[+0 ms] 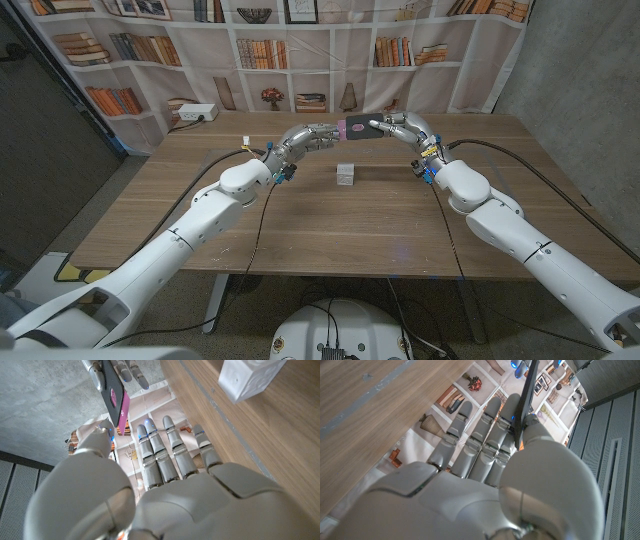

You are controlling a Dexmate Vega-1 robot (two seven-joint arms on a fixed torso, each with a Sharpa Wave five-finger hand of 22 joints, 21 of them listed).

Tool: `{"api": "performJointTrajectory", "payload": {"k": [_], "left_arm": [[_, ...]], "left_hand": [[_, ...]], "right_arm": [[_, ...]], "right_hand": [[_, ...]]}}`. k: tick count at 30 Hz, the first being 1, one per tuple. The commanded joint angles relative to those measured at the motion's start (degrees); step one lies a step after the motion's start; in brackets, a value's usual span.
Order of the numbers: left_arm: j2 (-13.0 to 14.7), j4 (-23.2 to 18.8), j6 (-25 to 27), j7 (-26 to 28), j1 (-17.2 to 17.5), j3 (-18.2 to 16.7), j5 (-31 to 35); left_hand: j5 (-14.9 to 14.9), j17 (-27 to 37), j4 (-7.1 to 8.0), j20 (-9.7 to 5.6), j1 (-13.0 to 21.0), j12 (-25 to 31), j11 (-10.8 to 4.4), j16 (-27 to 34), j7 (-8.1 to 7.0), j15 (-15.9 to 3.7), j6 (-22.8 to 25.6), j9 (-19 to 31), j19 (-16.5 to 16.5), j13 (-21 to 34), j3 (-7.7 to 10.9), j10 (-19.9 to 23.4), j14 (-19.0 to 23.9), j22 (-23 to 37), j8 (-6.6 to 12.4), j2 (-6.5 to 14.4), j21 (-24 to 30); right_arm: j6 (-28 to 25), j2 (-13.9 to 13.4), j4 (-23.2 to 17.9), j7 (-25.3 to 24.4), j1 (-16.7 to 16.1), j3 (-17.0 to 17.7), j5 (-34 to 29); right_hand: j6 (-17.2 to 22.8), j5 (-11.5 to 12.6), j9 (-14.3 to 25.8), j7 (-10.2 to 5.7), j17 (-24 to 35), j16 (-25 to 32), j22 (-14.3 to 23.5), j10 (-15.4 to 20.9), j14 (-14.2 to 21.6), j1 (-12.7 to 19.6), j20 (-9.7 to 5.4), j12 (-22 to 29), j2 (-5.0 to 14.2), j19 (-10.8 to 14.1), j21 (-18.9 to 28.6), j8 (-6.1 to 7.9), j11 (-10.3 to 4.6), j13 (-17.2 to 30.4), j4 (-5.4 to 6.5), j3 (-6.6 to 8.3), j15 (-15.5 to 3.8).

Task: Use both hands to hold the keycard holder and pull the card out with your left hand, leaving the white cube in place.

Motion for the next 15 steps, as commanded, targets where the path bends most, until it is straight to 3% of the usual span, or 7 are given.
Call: {"api": "performJointTrajectory", "payload": {"k": [1,15], "left_arm": [[-1.3,0.6,1.3,1.3,-0.2,-0.3,-2.8],[-1.0,0.6,2.0,1.0,-1.9,0.7,-1.8]], "left_hand": [[-0.2,0.0,-0.05,0.00,0.1,0.4,0.01,0.2,0.10,-2.61,0.8,0.1,0.9,0.2,0.40,1.0,0.9,0.3,0.65,0.5,0.4],[-0.4,0.0,0.13,0.17,0.6,0.4,-0.01,-0.1,0.34,-1.99,2.5,0.1,1.2,0.3,0.75,2.4,1.9,0.3,1.22,1.2,0.2]], "right_arm": [[-0.2,-0.1,-0.1,-0.2,-0.3,0.0,0.0],[-0.2,-0.3,-0.5,-0.1,-0.3,0.0,-0.3]], "right_hand": [[0.5,0.1,0.2,-0.13,0.1,0.1,0.1,0.3,0.3,0.1,0.20,0.4,0.47,0.3,0.0,0.27,-0.20,0.2,-0.12,0.28,-0.65],[0.5,0.1,0.2,-0.06,0.3,0.4,0.1,0.4,0.9,0.1,0.21,0.4,0.51,0.3,0.0,0.31,-0.09,0.3,-0.19,0.29,-0.74]]}}
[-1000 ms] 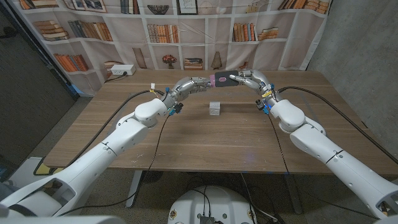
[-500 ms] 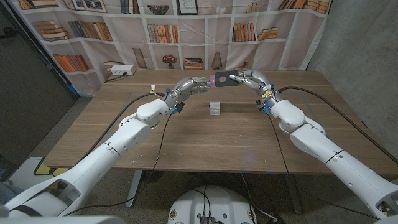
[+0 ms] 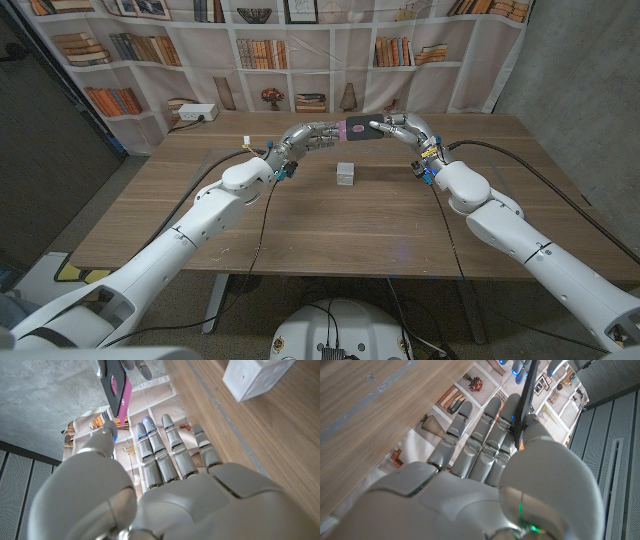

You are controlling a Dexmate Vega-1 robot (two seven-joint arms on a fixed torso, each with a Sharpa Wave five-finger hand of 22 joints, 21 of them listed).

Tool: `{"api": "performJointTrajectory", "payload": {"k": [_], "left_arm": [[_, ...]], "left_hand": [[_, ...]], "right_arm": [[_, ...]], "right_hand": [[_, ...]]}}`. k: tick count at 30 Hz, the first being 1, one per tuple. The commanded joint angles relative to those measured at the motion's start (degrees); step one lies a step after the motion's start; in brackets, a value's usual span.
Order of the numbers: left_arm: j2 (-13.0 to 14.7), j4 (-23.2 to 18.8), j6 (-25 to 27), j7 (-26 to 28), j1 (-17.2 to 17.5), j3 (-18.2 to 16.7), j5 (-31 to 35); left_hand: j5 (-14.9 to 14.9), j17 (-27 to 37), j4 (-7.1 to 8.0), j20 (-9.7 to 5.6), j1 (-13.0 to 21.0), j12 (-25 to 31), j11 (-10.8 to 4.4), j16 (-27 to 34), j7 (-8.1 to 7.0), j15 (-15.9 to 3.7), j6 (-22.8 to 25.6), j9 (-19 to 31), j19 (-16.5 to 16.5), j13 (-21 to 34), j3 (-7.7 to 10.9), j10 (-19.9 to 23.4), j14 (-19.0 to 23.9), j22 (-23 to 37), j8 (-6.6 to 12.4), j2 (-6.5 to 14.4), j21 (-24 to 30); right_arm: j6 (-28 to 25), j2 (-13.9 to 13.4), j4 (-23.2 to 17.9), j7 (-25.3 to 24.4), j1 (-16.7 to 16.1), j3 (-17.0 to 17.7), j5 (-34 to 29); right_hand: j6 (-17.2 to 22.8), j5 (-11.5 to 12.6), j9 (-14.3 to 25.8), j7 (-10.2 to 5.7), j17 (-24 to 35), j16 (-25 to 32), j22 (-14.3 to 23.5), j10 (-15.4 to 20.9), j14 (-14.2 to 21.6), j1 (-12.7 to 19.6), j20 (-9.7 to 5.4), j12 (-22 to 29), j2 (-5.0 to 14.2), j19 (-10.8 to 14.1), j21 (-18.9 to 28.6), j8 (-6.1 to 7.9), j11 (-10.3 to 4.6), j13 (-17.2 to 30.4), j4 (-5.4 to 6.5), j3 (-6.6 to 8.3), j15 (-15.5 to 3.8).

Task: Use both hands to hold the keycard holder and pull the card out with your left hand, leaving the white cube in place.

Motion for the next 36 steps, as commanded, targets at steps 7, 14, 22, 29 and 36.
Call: {"api": "performJointTrajectory", "payload": {"k": [7,14,22,29,36], "left_arm": [[-0.2,0.3,1.1,0.2,-1.2,0.9,0.1],[-0.7,1.0,0.4,-0.4,-1.7,1.2,0.3],[-1.1,1.5,-0.1,-1.0,-2.0,1.3,0.2],[-1.1,1.9,-0.4,-1.3,-2.2,1.5,0.4],[-1.5,2.1,-0.5,-1.0,-2.2,1.4,0.3]], "left_hand": [[-0.3,0.1,0.16,-0.40,1.1,0.6,0.19,-0.2,0.55,-1.87,3.6,0.0,1.1,0.0,0.88,3.6,2.1,0.3,1.37,0.8,0.2],[-0.3,0.1,0.06,-0.44,1.5,0.5,-0.05,-0.3,0.39,-2.37,4.2,-0.1,1.3,-0.1,1.14,4.3,2.6,0.3,1.49,1.0,0.2],[-0.3,0.1,0.11,-0.51,1.7,0.3,0.12,-0.5,0.36,-2.26,4.0,-0.1,1.3,-0.2,1.23,4.3,2.7,0.3,1.33,1.1,0.1],[-0.4,0.1,0.17,-0.49,1.7,0.1,0.15,-0.7,0.30,-2.34,4.2,-0.1,1.3,-0.1,1.25,4.3,2.7,0.3,1.34,1.1,0.0],[-0.4,0.1,0.31,-0.44,1.7,0.2,-0.06,-0.8,0.16,-2.54,4.8,-0.2,1.4,-0.2,1.31,5.3,3.1,0.3,1.47,1.2,-0.1]], "right_arm": [[-0.4,-0.4,-0.8,-0.1,-0.2,0.0,-0.4],[-0.8,-0.5,-1.0,-0.2,-0.2,0.1,-0.5],[-0.8,-0.3,-0.5,-0.1,0.2,-0.1,-0.5],[-0.9,-0.3,-0.5,0.0,0.3,-0.1,-0.5],[-1.0,-0.5,-0.5,0.0,0.3,0.0,-0.4]], "right_hand": [[0.5,0.3,0.2,0.01,0.3,0.4,0.1,0.3,1.1,0.2,0.01,0.4,0.50,0.5,0.1,0.52,-0.05,0.3,-0.27,0.30,-0.74],[0.4,0.3,0.2,0.00,0.2,0.3,0.2,0.4,1.0,0.2,-0.02,0.4,0.47,0.5,0.1,0.55,-0.07,0.3,-0.30,0.31,-0.74],[0.5,0.3,0.2,-0.01,0.2,0.3,0.2,0.5,1.0,0.3,-0.06,0.4,0.43,0.5,0.1,0.62,-0.06,0.3,-0.34,0.30,-0.77],[0.5,0.3,0.2,-0.05,0.2,0.3,0.2,0.5,1.0,0.3,-0.01,0.4,0.47,0.5,0.1,0.61,-0.06,0.3,-0.37,0.34,-0.83],[0.5,0.3,0.1,-0.11,0.2,0.1,0.2,0.4,0.7,0.2,0.00,0.3,0.44,0.5,0.1,0.64,-0.10,0.3,-0.34,0.33,-0.73]]}}
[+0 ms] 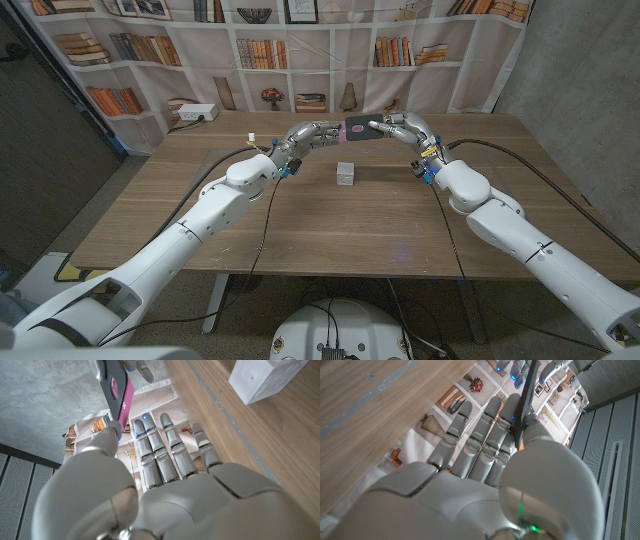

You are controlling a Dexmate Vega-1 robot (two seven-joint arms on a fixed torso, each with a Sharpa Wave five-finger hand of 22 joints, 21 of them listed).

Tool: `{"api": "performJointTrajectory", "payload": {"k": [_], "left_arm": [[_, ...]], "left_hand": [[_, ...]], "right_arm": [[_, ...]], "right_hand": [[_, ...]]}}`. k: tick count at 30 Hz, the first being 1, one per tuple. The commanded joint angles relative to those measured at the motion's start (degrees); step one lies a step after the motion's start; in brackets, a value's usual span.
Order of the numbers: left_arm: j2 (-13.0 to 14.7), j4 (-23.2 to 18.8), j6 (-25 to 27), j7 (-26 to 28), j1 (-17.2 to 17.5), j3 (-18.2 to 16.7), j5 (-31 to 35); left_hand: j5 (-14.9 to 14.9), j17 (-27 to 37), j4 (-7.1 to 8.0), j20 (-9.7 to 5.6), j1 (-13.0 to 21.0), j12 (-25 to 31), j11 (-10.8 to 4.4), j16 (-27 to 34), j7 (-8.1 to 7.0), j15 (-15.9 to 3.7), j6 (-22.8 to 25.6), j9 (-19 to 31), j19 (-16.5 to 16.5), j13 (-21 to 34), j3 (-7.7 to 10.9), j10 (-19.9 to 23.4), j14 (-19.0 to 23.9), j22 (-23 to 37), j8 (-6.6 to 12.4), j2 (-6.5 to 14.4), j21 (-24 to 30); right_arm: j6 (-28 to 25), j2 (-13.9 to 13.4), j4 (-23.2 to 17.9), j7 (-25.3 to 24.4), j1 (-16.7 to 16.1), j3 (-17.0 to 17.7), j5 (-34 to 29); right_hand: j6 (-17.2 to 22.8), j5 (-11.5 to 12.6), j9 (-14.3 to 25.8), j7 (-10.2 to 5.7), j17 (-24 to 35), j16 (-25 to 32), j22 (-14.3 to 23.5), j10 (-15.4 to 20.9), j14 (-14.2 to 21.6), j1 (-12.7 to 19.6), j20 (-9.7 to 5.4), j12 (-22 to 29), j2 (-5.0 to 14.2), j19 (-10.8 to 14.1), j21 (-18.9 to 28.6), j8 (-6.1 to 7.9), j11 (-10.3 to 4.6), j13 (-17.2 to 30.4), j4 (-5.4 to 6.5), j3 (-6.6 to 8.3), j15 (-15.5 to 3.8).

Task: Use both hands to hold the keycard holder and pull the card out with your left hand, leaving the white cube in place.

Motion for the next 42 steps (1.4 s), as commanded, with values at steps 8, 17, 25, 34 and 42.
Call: {"api": "performJointTrajectory", "payload": {"k": [8,17,25,34,42], "left_arm": [[-0.8,0.7,-0.8,0.2,-0.4,0.2,0.3],[-1.2,1.1,-1.3,-0.2,-0.6,0.3,0.3],[-1.4,1.4,-1.3,-0.4,-0.7,0.3,0.1],[-2.1,1.0,-1.0,0.8,-0.1,-0.3,-1.0],[-1.9,0.5,-1.9,1.6,0.3,-0.4,-0.2]], "left_hand": [[0.0,0.0,-0.07,0.03,1.7,-0.1,-0.59,-0.1,-0.36,-2.49,2.7,-0.1,0.5,-0.1,1.30,2.3,1.6,0.3,0.71,0.7,-0.2],[0.1,0.0,-0.24,-0.16,2.7,0.0,-0.70,-0.3,-0.95,-2.73,3.8,-0.2,0.6,0.0,2.02,3.5,2.0,0.3,1.00,1.4,-0.2],[0.0,0.0,-0.21,-0.22,2.8,0.0,-0.71,-0.4,-0.84,-2.67,4.2,-0.2,0.7,0.1,2.11,4.0,2.2,0.3,1.05,1.5,-0.3],[-0.1,0.2,-0.12,-1.62,5.2,0.7,-0.36,0.1,0.09,-3.51,9.4,-0.3,1.9,-0.2,3.45,8.8,4.7,0.3,2.57,4.6,-0.2],[-0.2,0.1,0.51,-3.33,5.8,1.2,0.55,0.2,1.17,-4.17,11.2,-0.4,2.6,0.3,4.43,11.0,7.4,0.2,2.84,7.1,-0.1]], "right_arm": [[-0.2,-0.3,0.1,0.2,0.1,0.2,0.2],[-0.1,-0.3,0.4,0.4,0.3,0.2,0.3],[-0.1,-0.2,0.6,0.4,0.5,0.2,0.3],[0.0,-0.2,0.6,0.4,0.4,0.2,0.4],[-0.2,-0.2,0.4,0.3,0.4,0.1,0.3]], "right_hand": [[0.5,0.3,0.1,-0.03,0.3,-0.1,0.2,0.3,0.1,0.2,0.02,0.3,0.57,0.5,0.1,0.27,-0.05,0.2,-0.35,0.33,-0.49],[0.4,0.3,0.1,0.02,0.3,-0.1,0.2,0.5,0.1,0.2,0.04,0.4,0.57,0.5,0.1,0.27,-0.01,0.2,-0.35,0.32,-0.45],[0.5,0.3,0.1,-0.02,0.2,-0.1,0.2,0.3,-0.1,0.2,0.06,0.4,0.55,0.4,0.1,0.34,-0.15,0.3,-0.37,0.33,-0.46],[0.5,0.3,0.1,-0.06,0.3,0.0,0.2,0.3,0.0,0.2,0.15,0.4,0.57,0.5,0.1,0.35,-0.07,0.4,-0.37,0.32,-0.45],[0.5,0.3,0.1,-0.09,0.2,-0.1,0.2,0.4,-0.1,0.1,0.10,0.5,0.54,0.5,0.1,0.37,0.05,0.4,-0.34,0.30,-0.40]]}}
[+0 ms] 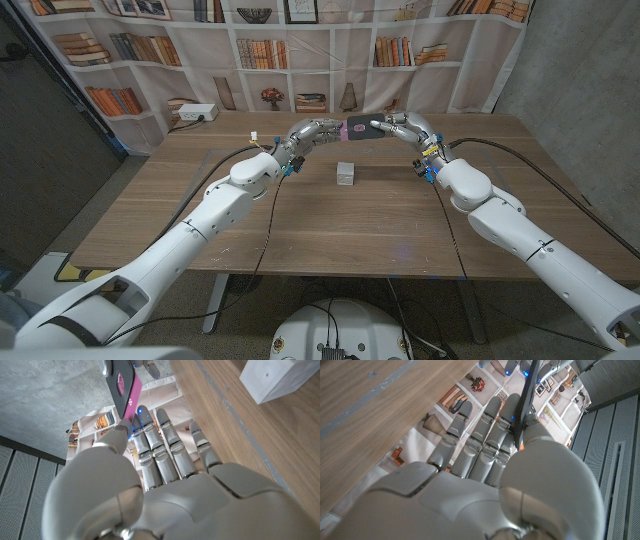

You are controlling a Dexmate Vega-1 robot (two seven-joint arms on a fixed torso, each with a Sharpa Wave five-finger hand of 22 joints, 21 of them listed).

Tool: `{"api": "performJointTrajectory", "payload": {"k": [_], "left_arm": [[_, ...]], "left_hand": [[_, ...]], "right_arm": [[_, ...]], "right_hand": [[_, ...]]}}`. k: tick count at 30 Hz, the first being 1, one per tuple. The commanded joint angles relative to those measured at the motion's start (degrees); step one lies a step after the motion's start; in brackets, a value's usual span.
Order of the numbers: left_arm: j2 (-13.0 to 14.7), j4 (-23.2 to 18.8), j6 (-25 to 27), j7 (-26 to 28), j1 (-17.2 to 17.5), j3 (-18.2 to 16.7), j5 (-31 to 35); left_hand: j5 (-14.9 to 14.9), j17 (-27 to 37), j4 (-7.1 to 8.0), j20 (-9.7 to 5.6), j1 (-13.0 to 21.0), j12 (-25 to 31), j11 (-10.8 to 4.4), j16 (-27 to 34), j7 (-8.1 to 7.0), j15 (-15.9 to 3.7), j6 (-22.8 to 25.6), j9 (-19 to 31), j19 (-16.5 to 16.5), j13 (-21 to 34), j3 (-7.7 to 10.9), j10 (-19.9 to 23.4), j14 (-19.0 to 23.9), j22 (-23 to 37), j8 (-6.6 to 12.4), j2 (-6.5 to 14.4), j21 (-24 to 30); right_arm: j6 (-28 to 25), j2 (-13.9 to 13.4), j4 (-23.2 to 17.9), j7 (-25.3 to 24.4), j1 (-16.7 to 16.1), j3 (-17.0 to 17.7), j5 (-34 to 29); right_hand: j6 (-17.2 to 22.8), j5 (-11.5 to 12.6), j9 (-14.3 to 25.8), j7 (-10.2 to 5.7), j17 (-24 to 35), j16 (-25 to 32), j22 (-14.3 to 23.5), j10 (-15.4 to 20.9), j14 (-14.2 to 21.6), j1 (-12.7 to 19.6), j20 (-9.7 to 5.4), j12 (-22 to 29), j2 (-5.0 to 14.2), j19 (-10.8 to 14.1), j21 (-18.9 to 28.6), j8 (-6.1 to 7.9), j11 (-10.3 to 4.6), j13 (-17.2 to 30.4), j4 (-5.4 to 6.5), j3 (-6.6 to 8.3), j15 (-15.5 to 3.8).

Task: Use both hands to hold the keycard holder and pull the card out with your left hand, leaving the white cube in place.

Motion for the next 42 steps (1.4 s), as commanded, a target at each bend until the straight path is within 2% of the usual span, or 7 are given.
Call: {"api": "performJointTrajectory", "payload": {"k": [1,18,42], "left_arm": [[-0.1,-0.6,-0.7,1.0,0.6,-0.4,0.1],[1.0,-1.4,0.9,1.1,0.7,-0.8,-0.4],[3.3,-2.0,2.5,1.7,1.7,-2.4,-1.6]], "left_hand": [[0.0,0.1,-0.08,-0.97,0.4,0.6,0.35,0.2,1.12,-2.36,0.8,0.3,0.2,0.4,0.79,0.8,1.1,0.2,0.03,1.8,-0.2],[0.0,0.1,0.09,-2.94,0.6,0.6,1.05,-0.2,2.04,-2.52,0.6,0.8,0.9,1.2,0.72,1.2,2.5,0.1,-0.01,2.5,-0.1],[0.1,0.0,0.47,-3.48,0.3,0.3,1.02,-0.8,1.97,-2.38,0.1,1.4,1.0,1.5,0.73,1.0,2.7,0.1,-0.07,2.9,-0.3]], "right_arm": [[-0.1,0.0,-0.1,0.0,0.1,-0.1,0.0],[-0.2,0.5,0.5,0.2,1.0,-0.5,-0.2],[0.9,2.0,3.3,0.3,2.6,-1.2,-0.1]], "right_hand": [[0.4,0.3,0.1,-0.12,0.3,-0.1,0.2,0.4,-0.1,0.3,0.10,0.5,0.57,0.5,0.1,0.38,-0.08,0.1,-0.08,0.04,-0.40],[0.5,0.3,0.1,-0.06,0.2,-0.1,0.2,0.3,-0.2,0.3,0.10,0.5,0.58,0.4,0.1,0.46,-0.13,0.2,-0.06,0.05,-0.38],[0.4,0.3,0.1,0.22,0.3,-0.1,0.2,0.3,-0.2,0.6,-0.17,0.5,0.49,0.3,0.0,0.52,0.15,0.3,-0.28,0.09,-0.47]]}}
